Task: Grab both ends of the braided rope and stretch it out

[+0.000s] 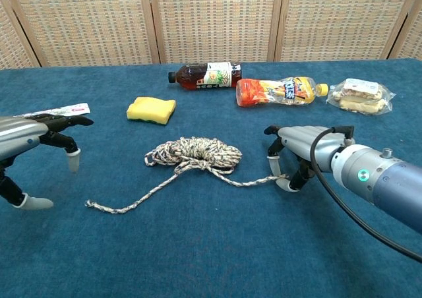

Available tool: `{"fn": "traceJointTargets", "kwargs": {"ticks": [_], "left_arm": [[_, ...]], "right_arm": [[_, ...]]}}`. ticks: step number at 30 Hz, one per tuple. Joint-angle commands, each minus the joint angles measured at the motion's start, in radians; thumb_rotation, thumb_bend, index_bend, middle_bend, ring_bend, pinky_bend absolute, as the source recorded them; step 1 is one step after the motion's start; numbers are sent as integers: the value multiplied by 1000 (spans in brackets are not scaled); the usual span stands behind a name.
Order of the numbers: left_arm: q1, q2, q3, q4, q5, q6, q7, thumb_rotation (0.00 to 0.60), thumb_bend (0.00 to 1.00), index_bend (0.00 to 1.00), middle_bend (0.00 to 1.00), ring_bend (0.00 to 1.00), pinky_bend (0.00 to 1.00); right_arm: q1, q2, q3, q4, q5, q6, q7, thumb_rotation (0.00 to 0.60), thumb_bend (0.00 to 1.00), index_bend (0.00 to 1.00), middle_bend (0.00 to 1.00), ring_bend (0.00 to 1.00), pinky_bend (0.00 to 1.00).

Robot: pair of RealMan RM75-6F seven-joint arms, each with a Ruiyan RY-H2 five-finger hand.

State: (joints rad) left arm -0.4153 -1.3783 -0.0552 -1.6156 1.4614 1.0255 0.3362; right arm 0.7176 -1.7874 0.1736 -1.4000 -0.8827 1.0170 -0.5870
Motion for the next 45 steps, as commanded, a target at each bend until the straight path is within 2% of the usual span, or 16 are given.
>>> {"fn": "traceJointTargets", "kwargs": {"ticks": [1, 7, 17, 29, 34, 45], "left_arm": [[-32, -38, -3, 44, 14, -27, -27, 600, 246, 459, 0, 0, 0], [-74, -84, 5, 108, 20, -75, -61, 600, 307, 471, 0, 0, 0], [-107, -128, 8, 138, -31, -123, -35, 600, 310, 479, 0, 0, 0], [-123, -172, 19, 193, -58, -133, -49, 600, 323, 506, 0, 0, 0], [-128, -183, 24, 208, -61, -137, -54, 600, 367, 523, 0, 0, 0], [-135, -196, 33, 220, -73, -131, -53, 600, 401, 572, 0, 0, 0]], "right_arm": [[1, 0, 0, 0, 1, 0, -1, 600, 555, 662, 0, 0, 0], [1, -5, 2, 2, 11, -1, -5, 600, 556, 664, 0, 0, 0], [5, -6, 6, -6, 19, 2, -11, 600, 558, 665, 0, 0, 0], [9, -10, 11, -8, 32, 3, -16, 600, 560, 668, 0, 0, 0], [10, -9, 8, -6, 31, 2, -18, 600, 561, 669, 0, 0, 0], [8, -7, 7, -1, 32, 1, -11, 600, 561, 670, 0, 0, 0]]}}
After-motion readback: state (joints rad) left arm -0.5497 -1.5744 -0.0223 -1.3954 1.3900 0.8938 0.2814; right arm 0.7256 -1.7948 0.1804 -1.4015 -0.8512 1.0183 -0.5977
